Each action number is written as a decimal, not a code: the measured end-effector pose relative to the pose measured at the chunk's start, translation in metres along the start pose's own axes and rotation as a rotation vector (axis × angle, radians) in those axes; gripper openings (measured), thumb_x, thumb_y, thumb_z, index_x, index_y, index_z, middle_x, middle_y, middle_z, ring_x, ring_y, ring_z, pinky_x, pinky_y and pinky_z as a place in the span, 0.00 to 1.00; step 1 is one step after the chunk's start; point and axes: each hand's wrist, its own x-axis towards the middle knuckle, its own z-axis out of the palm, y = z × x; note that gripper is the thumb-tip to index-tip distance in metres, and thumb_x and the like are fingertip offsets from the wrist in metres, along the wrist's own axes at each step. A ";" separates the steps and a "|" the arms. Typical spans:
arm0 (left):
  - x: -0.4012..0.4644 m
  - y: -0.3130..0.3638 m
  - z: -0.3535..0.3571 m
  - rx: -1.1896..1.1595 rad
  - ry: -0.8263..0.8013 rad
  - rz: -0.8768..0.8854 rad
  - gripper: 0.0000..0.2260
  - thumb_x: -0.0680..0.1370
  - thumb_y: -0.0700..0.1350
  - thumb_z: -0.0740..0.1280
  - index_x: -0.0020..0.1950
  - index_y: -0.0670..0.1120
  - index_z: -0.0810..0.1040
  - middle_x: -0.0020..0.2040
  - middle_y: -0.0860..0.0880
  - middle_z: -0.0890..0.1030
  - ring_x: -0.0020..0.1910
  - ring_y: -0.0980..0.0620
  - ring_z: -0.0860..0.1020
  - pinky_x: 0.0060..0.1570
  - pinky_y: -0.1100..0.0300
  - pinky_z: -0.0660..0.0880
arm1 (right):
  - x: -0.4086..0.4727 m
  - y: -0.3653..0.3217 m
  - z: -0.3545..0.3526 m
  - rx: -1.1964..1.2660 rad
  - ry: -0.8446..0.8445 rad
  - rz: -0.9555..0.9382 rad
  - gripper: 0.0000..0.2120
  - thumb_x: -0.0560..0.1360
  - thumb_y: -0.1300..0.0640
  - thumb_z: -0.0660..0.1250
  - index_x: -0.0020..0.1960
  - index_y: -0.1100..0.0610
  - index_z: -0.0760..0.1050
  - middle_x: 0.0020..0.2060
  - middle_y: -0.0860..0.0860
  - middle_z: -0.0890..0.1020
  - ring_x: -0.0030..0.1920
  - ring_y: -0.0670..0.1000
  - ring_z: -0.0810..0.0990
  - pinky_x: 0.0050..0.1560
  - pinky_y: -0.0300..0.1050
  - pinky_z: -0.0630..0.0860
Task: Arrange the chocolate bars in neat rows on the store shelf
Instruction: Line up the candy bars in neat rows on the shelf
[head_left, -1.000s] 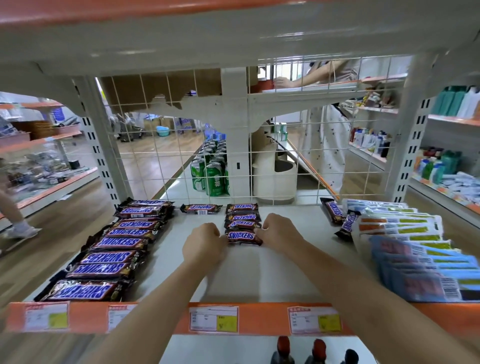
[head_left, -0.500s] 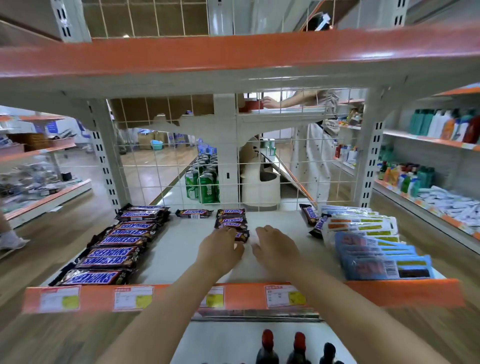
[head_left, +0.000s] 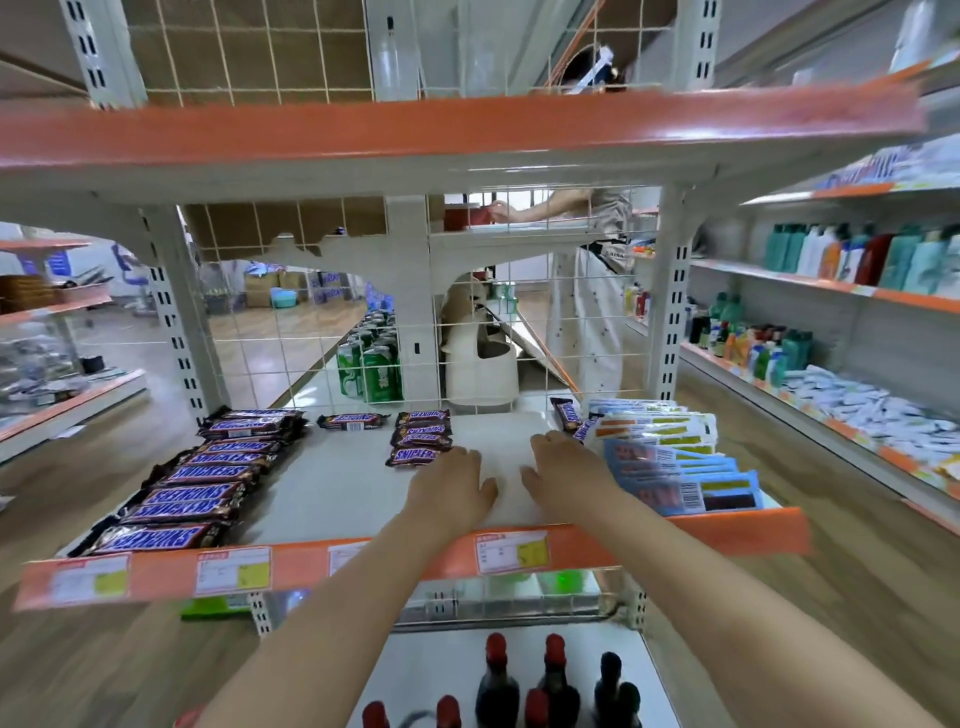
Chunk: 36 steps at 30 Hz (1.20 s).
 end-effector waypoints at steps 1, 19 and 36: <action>0.002 0.002 0.001 0.000 -0.001 0.008 0.17 0.80 0.52 0.57 0.58 0.40 0.72 0.59 0.43 0.74 0.59 0.44 0.73 0.52 0.54 0.70 | 0.001 0.003 -0.001 0.000 0.003 0.007 0.18 0.80 0.51 0.55 0.63 0.62 0.67 0.61 0.57 0.72 0.61 0.58 0.72 0.54 0.47 0.71; 0.077 -0.005 0.026 0.002 0.011 0.073 0.13 0.80 0.49 0.56 0.54 0.41 0.72 0.55 0.44 0.75 0.56 0.45 0.73 0.50 0.55 0.70 | 0.104 0.048 0.020 0.047 -0.037 0.268 0.14 0.77 0.57 0.59 0.60 0.62 0.71 0.57 0.58 0.76 0.57 0.57 0.76 0.55 0.48 0.74; 0.099 -0.028 0.028 0.004 0.010 0.112 0.14 0.81 0.50 0.54 0.56 0.41 0.72 0.55 0.44 0.74 0.55 0.46 0.73 0.50 0.55 0.70 | 0.146 0.060 0.051 -0.364 -0.169 0.352 0.16 0.78 0.55 0.60 0.65 0.55 0.70 0.61 0.53 0.76 0.63 0.55 0.73 0.61 0.50 0.70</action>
